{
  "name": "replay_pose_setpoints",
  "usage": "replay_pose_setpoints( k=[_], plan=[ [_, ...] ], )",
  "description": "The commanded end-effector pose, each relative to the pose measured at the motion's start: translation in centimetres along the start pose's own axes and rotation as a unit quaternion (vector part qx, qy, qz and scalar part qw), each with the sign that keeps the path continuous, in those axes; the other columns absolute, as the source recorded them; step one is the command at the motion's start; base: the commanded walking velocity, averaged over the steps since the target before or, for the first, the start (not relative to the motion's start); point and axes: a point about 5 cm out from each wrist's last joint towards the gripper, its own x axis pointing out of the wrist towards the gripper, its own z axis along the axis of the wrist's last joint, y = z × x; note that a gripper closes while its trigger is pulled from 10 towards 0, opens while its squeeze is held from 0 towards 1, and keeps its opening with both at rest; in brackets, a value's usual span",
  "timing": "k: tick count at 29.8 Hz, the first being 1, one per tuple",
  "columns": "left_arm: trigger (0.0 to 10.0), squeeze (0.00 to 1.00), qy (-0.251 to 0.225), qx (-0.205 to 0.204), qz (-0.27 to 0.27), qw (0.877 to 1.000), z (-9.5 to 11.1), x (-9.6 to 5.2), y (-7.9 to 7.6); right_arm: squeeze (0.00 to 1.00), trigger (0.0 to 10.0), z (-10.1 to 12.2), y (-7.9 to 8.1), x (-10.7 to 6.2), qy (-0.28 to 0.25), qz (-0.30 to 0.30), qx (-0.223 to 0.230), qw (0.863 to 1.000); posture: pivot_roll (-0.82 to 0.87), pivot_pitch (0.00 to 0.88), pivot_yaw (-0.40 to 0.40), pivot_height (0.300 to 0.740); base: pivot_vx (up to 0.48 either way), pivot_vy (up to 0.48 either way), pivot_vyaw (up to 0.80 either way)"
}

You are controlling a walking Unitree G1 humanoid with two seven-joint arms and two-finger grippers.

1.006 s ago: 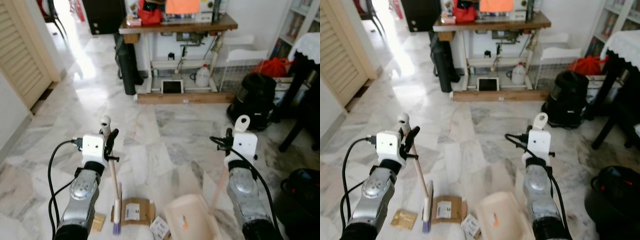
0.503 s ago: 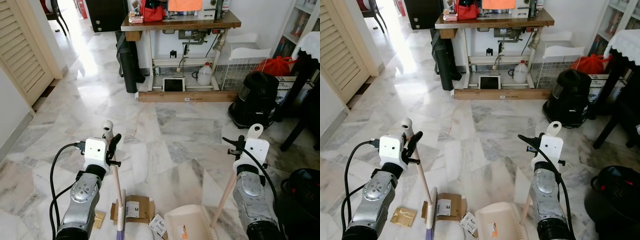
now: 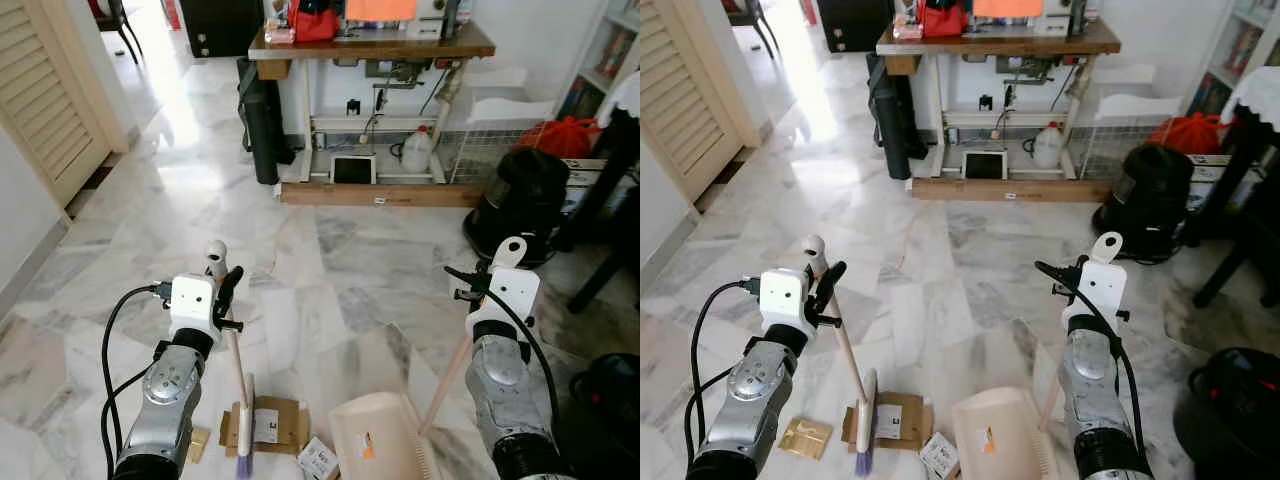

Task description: Sweep floor

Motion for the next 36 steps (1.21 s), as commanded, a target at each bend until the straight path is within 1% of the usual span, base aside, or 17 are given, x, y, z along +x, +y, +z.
replay_pose_setpoints(
  k=[1, 6, 15, 17, 18, 20, 21, 23, 27, 29, 30, 34, 36],
  plan=[
    [10.0, 0.0, -0.033, 0.003, 0.003, 0.999, 1.4, 0.7, 0.2, 0.0, 10.0, 0.6, -0.1, 0.4, -0.013, -0.003, 0.005, 1.0, 0.06, 0.0, 0.044, 0.74, 0.27, 0.0, 0.0],
    [10.0, 0.0, -0.036, 0.002, 0.004, 0.999, 1.5, 0.7, 0.2, 0.0, 10.0, 0.5, -0.2, 0.4, -0.012, -0.005, 0.004, 1.0, 0.07, 0.0, 0.042, 0.74, 0.0, 0.0, 0.0],
    [10.0, 0.0, -0.039, 0.002, 0.004, 0.999, 1.7, 0.7, 0.5, 0.0, 10.0, 0.2, -1.0, 0.7, -0.013, -0.019, -0.003, 1.0, 0.07, 0.0, 0.049, 0.74, 0.0, 0.0, 0.0],
    [10.0, 0.0, -0.038, 0.003, 0.0, 0.999, 1.7, 0.6, 0.5, 0.0, 10.0, -0.3, -1.6, 0.7, -0.005, -0.033, -0.009, 0.999, 0.07, 0.0, 0.06, 0.74, 0.0, 0.0, 0.0],
    [10.0, 0.0, -0.038, 0.003, 0.0, 0.999, 1.7, 0.6, 0.5, 0.0, 10.0, -0.3, -1.6, 0.7, -0.005, -0.033, -0.009, 0.999, 0.07, 0.0, 0.06, 0.74, 0.0, 0.0, 0.0],
    [10.0, 0.0, -0.037, 0.006, -0.003, 0.999, 1.7, 0.5, 0.7, 0.0, 10.0, -0.7, -2.2, 0.7, 0.001, -0.046, -0.014, 0.999, 0.07, 0.0, 0.075, 0.74, 0.0, 0.0, 0.0],
    [10.0, 0.0, -0.036, 0.008, -0.005, 0.999, 1.7, 0.5, 0.9, 0.0, 10.0, -1.1, -2.7, 0.6, 0.009, -0.059, -0.018, 0.998, 0.07, 0.0, 0.077, 0.74, 0.0, 0.0, 0.0],
    [10.0, 0.0, -0.035, 0.009, -0.007, 0.999, 1.8, 0.4, 1.0, 0.0, 10.0, -1.6, -3.0, 0.5, 0.018, -0.067, -0.023, 0.997, 0.07, 0.0, 0.087, 0.74, 0.0, 0.0, 0.0],
    [10.0, 0.0, -0.035, 0.013, -0.01, 0.999, 1.9, 0.4, 1.2, 0.0, 10.0, -2.5, -3.4, 0.1, 0.035, -0.079, -0.025, 0.996, 0.07, 0.0, 0.095, 0.74, 0.0, 0.0, 0.0],
    [10.0, 0.0, -0.033, 0.018, -0.015, 0.999, 1.9, 0.4, 1.3, 0.0, 10.0, -3.7, -3.7, -0.6, 0.06, -0.09, -0.033, 0.994, 0.08, 0.0, 0.104, 0.74, 0.0, 0.0, 0.0],
    [10.0, 0.0, -0.033, 0.018, -0.015, 0.999, 1.9, 0.4, 1.3, 0.0, 10.0, -3.7, -3.7, -0.6, 0.06, -0.09, -0.033, 0.994, 0.08, 0.0, 0.104, 0.74, 0.0, 0.0, 0.0],
    [10.0, 0.0, -0.029, 0.02, -0.024, 0.999, 2.0, 0.1, 1.5, 0.0, 10.0, -5.8, -4.3, -1.9, 0.113, -0.125, -0.013, 0.986, 0.09, 0.0, 0.12, 0.74, 0.0, 0.0, 0.0],
    [10.0, 0.0, -0.028, 0.021, -0.025, 0.999, 2.1, 0.0, 1.5, 0.0, 10.0, -6.2, -4.4, -2.1, 0.12, -0.129, -0.013, 0.984, 0.09, 0.0, 0.122, 0.74, 0.0, 0.0, 0.0]
  ],
)
